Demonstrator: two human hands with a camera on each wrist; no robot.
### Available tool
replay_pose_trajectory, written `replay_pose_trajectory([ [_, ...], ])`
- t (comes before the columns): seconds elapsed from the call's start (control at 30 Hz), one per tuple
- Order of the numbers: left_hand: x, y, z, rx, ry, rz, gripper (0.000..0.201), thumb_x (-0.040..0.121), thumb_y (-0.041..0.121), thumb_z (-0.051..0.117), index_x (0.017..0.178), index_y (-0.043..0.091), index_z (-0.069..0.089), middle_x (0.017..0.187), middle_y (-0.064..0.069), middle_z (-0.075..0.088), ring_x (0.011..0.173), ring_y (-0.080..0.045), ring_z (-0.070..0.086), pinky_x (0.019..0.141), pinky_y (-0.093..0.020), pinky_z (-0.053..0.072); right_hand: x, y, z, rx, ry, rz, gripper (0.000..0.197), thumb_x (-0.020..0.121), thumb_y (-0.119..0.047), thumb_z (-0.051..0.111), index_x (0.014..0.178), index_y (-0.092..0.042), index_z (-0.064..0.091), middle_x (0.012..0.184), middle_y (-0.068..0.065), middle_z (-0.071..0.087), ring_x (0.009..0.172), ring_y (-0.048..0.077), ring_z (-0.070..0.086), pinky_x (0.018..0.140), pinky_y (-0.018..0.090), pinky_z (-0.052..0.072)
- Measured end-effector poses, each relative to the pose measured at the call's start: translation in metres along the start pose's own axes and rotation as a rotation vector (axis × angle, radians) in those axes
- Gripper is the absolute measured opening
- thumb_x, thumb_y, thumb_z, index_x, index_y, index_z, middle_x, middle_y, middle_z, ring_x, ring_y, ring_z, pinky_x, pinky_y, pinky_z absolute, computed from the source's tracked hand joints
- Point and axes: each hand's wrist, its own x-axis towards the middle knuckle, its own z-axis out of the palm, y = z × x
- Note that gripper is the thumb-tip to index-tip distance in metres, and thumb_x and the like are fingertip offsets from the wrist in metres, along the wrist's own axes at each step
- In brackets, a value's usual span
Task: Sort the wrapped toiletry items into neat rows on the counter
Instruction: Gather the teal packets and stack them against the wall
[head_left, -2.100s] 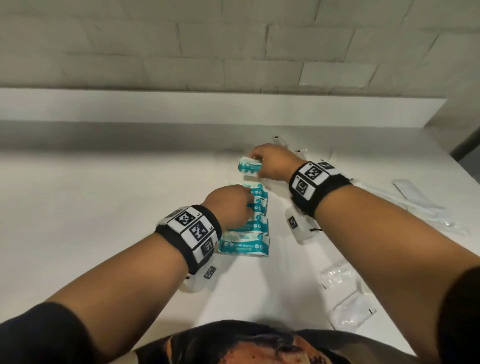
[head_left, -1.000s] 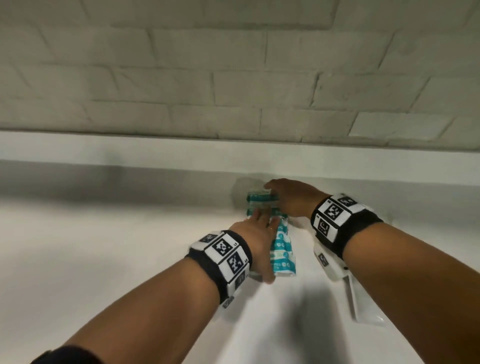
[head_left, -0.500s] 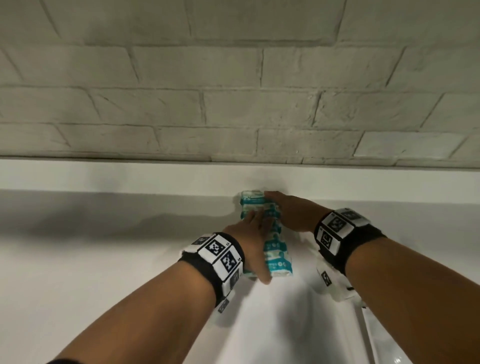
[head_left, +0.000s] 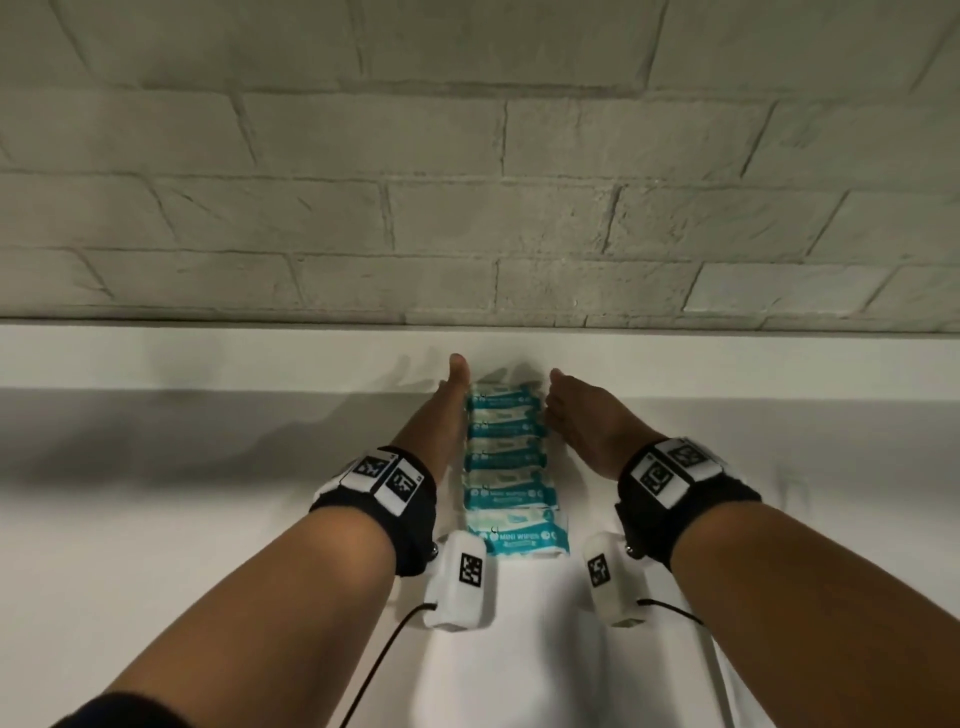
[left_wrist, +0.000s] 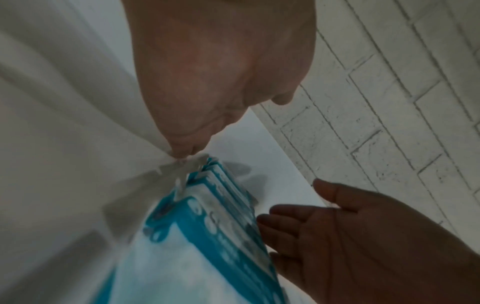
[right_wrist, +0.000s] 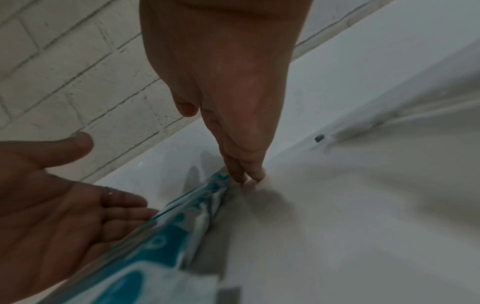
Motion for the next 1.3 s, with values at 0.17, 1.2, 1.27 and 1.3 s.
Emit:
replay_pose_trajectory([
  [0.17,-0.012,0.001,0.008,-0.048,-0.133,0.053,0.106,0.057,0.096,0.042,0.132,0.022,0.056,0.123,-0.017,0.066,0.115,-0.035,0.062,0.107,-0.051,0.038,-0.006,0.001,0.016,-0.002,-0.057,0.009,0.033,0.102,-0.033,0.038,0.090,-0.014,0.061,0.085,0.004,0.065,0.079,0.015,0.059,0.085,0.029,0.046],
  [1.2,-0.113,-0.023,0.028,-0.276,-0.122,0.085,0.078,0.093,0.068,0.008,0.129,0.017,0.055,0.119,0.000,0.067,0.114,-0.020,0.063,0.095,-0.030,0.044,-0.070,0.073,0.024,-1.326,-0.090,-0.135,0.080,0.090,-0.041,0.044,0.153,-0.012,0.003,0.160,0.012,0.010,0.147,0.024,0.018,0.114,0.040,0.031],
  [1.27,-0.111,-0.027,0.027,-0.294,-0.139,0.090,0.072,0.093,0.068,0.009,0.113,0.027,0.064,0.113,0.000,0.072,0.108,-0.019,0.066,0.099,-0.035,0.043,-0.064,0.080,0.023,-1.339,-0.050,-0.106,0.086,0.090,-0.044,0.045,0.153,-0.013,-0.004,0.161,0.009,0.000,0.148,0.022,0.012,0.115,0.045,0.028],
  [1.3,-0.109,-0.028,0.027,-0.304,-0.157,0.093,0.071,0.093,0.069,0.009,0.102,0.031,0.068,0.112,-0.001,0.072,0.107,-0.018,0.067,0.101,-0.038,0.042,-0.064,0.081,0.022,-1.334,-0.052,-0.095,0.087,0.090,-0.044,0.045,0.153,-0.013,-0.006,0.162,0.008,-0.003,0.149,0.021,0.009,0.116,0.048,0.025],
])
